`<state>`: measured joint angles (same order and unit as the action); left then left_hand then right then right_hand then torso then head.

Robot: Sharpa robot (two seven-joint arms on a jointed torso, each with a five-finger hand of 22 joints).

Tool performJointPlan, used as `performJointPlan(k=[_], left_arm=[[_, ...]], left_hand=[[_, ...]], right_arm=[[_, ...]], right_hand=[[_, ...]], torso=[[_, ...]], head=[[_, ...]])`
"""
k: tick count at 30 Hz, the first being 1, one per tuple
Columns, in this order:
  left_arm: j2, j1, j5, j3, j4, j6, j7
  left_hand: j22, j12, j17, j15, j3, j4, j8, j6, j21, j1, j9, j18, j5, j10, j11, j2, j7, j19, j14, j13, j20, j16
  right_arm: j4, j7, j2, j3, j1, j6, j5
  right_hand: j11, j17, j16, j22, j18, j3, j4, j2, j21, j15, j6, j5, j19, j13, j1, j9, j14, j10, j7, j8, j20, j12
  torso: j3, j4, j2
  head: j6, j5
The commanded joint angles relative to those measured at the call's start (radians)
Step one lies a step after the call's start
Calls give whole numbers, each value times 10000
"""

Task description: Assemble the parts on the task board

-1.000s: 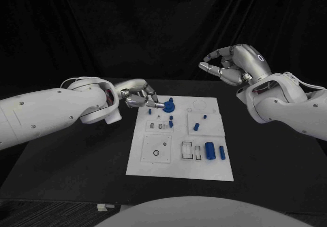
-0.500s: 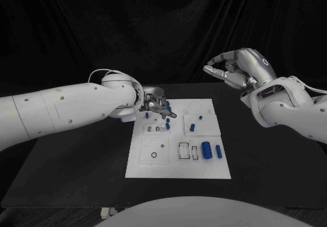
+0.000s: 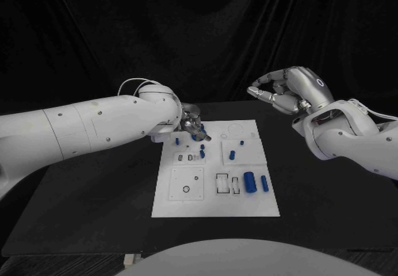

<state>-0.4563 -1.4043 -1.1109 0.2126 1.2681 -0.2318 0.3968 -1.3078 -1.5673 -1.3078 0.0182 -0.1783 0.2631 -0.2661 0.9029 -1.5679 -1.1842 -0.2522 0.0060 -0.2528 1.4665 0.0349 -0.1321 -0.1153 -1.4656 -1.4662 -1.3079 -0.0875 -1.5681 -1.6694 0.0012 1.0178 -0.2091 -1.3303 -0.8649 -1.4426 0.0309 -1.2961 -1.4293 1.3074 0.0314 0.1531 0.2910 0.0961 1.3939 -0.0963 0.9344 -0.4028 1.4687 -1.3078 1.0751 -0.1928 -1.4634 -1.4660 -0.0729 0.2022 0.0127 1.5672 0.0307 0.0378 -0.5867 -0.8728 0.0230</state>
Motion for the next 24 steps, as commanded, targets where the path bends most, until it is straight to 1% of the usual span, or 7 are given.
performJointPlan(k=[1,9,12,15,19,21,24], left_arm=[[93,52,-44,-8,-77,256,-587],[213,165,-45,-8,-320,426,-967],[226,223,-45,-8,-395,367,-922],[226,293,-45,-8,-456,411,-919],[234,408,-45,-7,-508,482,-823],[245,488,-45,-7,-545,476,-717],[261,602,-45,-7,-609,463,-572]], left_hand=[[-2630,-35,-2630,-172,146,-63,534,-195,-29,-98,361,-60,89,1043,175,63,-169,-1052,-1046,-2629,-173,-27],[-2630,-35,-2630,-326,333,-93,1163,-451,-29,-47,823,-60,462,1043,339,75,-328,-1052,-1046,-2629,-353,-27],[-2630,-35,-2630,-161,416,24,631,1138,-29,157,650,-60,445,1043,75,108,47,-1052,-1046,-2629,-273,-27],[-2630,-35,-2630,87,506,79,352,1855,-29,236,334,-60,532,1043,-194,156,334,-1052,-1046,-2629,-16,-27],[-2630,-35,-2630,371,548,137,-536,2242,-29,390,-856,-60,726,1043,-501,263,671,-1052,-1046,-2629,277,-27],[-2630,-35,-2630,568,604,182,-2224,1488,-29,562,-3380,-60,915,1043,-706,338,878,-1052,-1046,-2629,496,-27],[-2630,-35,-2630,635,561,247,-2661,1475,-29,829,-4152,-60,1150,1043,-766,275,972,-1052,-1046,-2629,542,-27]], right_arm=[[50,-117,13,10,70,128,-45],[148,-113,-30,10,258,249,-79],[185,-102,-44,10,298,269,-88],[216,-102,-44,10,321,280,-93],[258,-132,-44,11,335,334,-95],[283,-159,-51,11,346,382,-96],[313,-186,-66,11,377,447,-97]], right_hand=[[-59,18,-32,2077,108,65,-2,20,4,70,46,-25,447,-2630,102,14,-616,-1048,-11,-70,73,35],[-38,-298,-227,2149,57,106,-14,114,236,58,-89,-98,531,-2630,318,74,-688,-1048,12,-218,65,35],[-37,-296,-227,2152,55,107,-14,115,245,57,-92,-101,534,-2630,324,75,-688,-1048,13,-221,65,35],[-37,-296,-227,2152,55,107,-14,115,245,57,-92,-101,534,-2630,324,75,-688,-1048,13,-221,65,35],[-38,-327,-245,2155,53,114,-12,119,254,55,-81,-112,538,-2630,339,75,-694,-1048,7,-222,63,35],[-44,-337,-256,2158,51,128,-13,125,267,56,-41,-135,543,-2630,370,70,-696,-1048,-3,-212,62,35],[-57,-336,-264,2158,50,147,-16,138,272,66,30,-206,545,-2630,440,62,-696,-1048,-15,-196,64,35]], torso=[[-16,25,13],[-27,6,9],[-28,-2,30],[-29,-3,46],[-24,-20,65],[-22,-23,56],[-22,-26,55]], head=[[2,1],[2,-81],[2,-81],[2,-84],[2,-167],[2,-207],[2,-220]])
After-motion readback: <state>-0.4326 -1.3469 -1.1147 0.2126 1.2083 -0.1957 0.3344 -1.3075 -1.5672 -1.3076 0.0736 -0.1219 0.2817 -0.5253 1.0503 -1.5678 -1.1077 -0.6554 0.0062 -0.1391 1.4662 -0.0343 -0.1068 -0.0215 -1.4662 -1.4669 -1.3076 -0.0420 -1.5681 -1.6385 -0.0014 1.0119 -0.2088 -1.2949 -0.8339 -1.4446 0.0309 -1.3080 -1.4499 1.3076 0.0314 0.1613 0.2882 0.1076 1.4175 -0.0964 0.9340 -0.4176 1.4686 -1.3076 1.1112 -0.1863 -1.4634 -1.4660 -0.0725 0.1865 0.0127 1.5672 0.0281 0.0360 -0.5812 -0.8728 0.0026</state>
